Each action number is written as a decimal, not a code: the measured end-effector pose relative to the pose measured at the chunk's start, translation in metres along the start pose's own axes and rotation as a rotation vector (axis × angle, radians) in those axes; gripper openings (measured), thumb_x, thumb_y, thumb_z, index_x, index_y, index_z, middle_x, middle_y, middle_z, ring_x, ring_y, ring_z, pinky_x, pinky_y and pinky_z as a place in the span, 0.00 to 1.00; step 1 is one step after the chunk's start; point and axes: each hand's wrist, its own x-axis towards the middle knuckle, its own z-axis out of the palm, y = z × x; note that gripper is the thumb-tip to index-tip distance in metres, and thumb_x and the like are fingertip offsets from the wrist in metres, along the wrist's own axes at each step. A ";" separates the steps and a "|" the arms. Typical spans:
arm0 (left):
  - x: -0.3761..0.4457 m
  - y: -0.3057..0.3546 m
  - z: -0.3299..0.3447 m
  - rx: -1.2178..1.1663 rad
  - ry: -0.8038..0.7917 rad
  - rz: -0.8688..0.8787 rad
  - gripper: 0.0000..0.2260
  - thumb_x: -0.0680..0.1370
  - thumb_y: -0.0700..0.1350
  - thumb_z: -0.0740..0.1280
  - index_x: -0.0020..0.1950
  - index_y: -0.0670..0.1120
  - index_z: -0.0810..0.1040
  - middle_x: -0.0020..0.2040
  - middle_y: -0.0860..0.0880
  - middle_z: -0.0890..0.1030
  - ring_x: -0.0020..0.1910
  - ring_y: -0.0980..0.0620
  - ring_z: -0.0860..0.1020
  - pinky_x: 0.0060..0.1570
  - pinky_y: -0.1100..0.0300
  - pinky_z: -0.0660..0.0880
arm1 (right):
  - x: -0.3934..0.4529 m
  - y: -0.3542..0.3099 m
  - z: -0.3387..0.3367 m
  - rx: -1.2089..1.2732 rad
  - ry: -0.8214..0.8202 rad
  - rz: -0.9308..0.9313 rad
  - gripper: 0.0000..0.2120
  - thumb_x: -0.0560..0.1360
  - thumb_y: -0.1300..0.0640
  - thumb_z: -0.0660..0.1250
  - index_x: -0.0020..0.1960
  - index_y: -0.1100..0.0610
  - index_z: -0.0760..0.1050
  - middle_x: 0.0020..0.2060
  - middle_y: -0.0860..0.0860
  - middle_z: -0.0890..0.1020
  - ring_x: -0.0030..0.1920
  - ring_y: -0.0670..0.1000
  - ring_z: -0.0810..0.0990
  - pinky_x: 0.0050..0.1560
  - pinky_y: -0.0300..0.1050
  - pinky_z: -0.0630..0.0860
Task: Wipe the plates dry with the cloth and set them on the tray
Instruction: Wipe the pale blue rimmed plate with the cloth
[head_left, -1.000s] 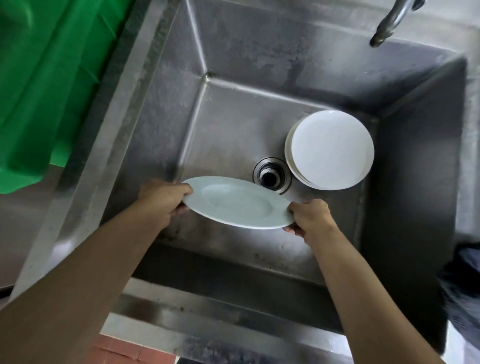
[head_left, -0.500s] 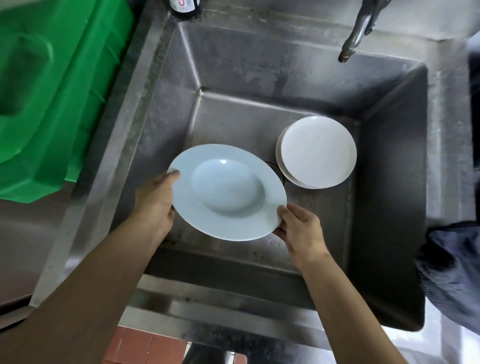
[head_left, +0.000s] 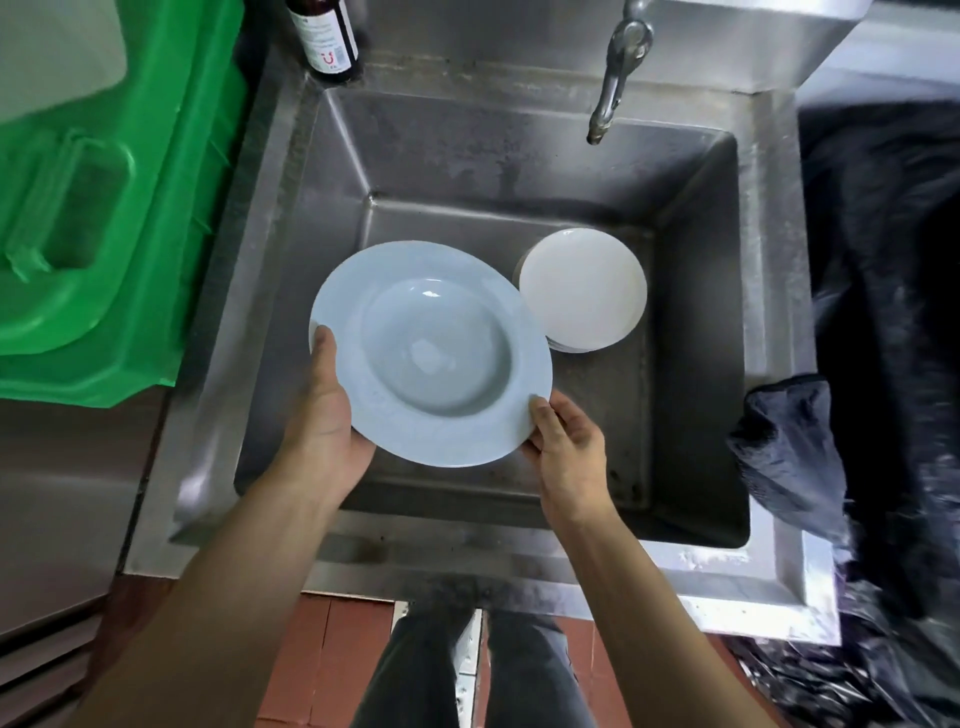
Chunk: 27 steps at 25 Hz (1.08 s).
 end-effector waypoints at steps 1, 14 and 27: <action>-0.005 0.002 0.004 0.016 0.040 0.002 0.18 0.81 0.65 0.57 0.59 0.59 0.82 0.57 0.55 0.85 0.55 0.53 0.84 0.45 0.56 0.83 | -0.005 -0.006 -0.001 -0.024 0.002 -0.020 0.07 0.84 0.59 0.65 0.55 0.59 0.81 0.49 0.55 0.87 0.50 0.52 0.86 0.49 0.45 0.83; -0.056 0.028 0.063 0.126 0.120 -0.009 0.18 0.79 0.66 0.63 0.60 0.57 0.79 0.47 0.57 0.86 0.42 0.55 0.86 0.32 0.61 0.80 | -0.054 -0.077 -0.053 -0.597 0.248 -0.225 0.08 0.82 0.51 0.64 0.50 0.52 0.81 0.44 0.55 0.86 0.44 0.55 0.86 0.49 0.53 0.82; -0.088 0.029 0.100 0.262 0.008 0.079 0.12 0.78 0.68 0.61 0.47 0.65 0.81 0.43 0.64 0.85 0.40 0.62 0.84 0.30 0.65 0.79 | -0.021 -0.109 -0.177 -1.393 0.454 -0.320 0.41 0.70 0.55 0.74 0.80 0.51 0.62 0.80 0.56 0.61 0.79 0.61 0.59 0.76 0.58 0.56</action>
